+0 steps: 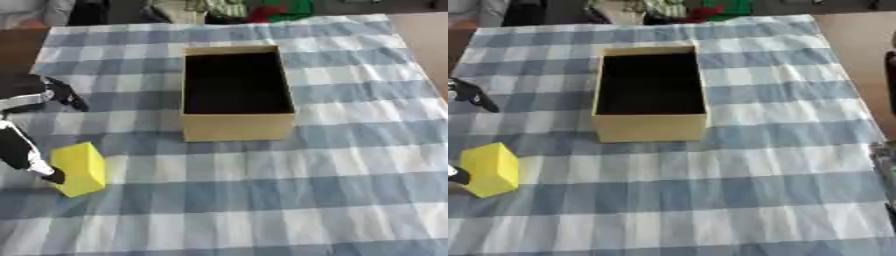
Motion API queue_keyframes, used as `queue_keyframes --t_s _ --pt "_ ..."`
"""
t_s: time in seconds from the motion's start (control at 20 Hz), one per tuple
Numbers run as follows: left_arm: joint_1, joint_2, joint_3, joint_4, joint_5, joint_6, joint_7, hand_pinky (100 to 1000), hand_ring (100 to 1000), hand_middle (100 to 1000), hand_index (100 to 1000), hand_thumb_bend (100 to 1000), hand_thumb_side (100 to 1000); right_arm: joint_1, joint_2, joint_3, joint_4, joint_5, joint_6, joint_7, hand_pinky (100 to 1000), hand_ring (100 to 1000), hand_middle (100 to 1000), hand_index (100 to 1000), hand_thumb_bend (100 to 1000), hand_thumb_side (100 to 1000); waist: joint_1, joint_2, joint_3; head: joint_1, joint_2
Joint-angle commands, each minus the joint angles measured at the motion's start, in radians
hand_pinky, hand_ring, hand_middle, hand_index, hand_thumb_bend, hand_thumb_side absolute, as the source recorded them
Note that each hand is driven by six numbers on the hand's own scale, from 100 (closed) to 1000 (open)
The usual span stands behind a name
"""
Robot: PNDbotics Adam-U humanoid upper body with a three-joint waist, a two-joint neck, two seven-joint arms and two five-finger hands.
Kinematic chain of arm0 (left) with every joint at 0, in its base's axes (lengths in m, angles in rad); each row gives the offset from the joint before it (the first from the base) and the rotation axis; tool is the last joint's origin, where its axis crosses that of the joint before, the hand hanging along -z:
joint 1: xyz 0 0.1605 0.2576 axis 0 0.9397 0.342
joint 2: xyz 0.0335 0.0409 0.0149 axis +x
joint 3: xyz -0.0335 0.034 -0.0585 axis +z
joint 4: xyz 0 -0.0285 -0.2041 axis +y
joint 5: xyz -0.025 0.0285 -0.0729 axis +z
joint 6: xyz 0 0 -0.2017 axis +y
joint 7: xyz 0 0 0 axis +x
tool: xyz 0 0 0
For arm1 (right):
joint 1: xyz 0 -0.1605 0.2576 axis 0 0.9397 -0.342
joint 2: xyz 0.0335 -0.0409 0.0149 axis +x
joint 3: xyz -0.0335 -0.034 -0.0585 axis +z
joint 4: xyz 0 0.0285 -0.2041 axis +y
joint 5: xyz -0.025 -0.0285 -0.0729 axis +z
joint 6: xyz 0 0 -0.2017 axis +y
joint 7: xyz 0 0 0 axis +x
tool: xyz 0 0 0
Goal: Pick up objects on the table and place them in the box.
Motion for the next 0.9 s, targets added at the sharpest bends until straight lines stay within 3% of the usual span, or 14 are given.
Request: queue_keyframes --t_s 0.05,0.6,0.9 --pt "-0.013 0.012 -0.002 0.006 -0.017 0.013 -0.004 868 855 772 831 890 413 -0.007 -0.016 -0.005 -0.015 -0.005 0.000 0.001 826 772 735 812 100 640 -0.001 -0.014 0.001 0.003 -0.008" --pt "0.008 -0.003 -0.045 0.058 -0.088 0.012 -0.030 844 833 748 785 930 447 -0.004 -0.011 -0.007 -0.015 -0.009 0.000 -0.001 827 773 734 813 100 642 0.001 -0.017 0.001 0.008 -0.011" --pt "0.018 -0.020 -0.056 0.102 -0.127 -0.003 -0.025 827 776 669 745 904 446 -0.003 -0.007 -0.007 -0.015 -0.011 -0.005 -0.001 828 773 734 814 100 643 0.000 -0.017 0.000 0.010 -0.011"
